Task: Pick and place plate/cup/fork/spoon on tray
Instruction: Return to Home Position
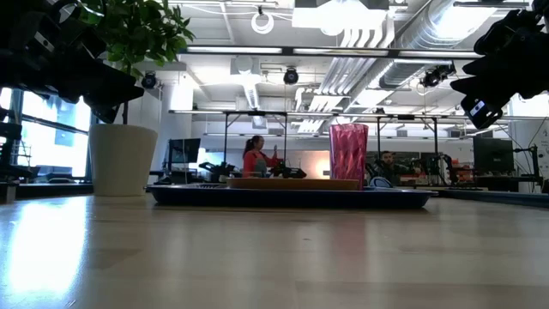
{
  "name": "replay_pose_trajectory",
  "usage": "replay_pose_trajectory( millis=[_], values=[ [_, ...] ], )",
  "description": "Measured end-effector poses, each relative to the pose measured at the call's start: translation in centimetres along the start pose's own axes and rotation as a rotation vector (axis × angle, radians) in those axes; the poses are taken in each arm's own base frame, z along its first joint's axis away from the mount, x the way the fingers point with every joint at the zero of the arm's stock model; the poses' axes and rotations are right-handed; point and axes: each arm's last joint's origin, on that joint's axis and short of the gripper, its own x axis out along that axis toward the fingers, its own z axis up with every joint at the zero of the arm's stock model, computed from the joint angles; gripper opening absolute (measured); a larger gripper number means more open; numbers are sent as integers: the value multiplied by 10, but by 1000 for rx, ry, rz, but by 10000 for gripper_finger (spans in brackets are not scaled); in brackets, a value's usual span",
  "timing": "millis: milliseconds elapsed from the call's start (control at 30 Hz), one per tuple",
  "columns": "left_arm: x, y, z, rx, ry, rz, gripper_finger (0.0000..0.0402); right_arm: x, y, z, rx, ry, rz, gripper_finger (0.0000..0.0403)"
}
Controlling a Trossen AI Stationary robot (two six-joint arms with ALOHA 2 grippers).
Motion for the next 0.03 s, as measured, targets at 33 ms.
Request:
replay_pose_trajectory(
  millis=[33],
  values=[
    [0, 0, 0, 0, 0, 0, 115, 0, 0, 0, 0, 0, 0, 110]
  ],
)
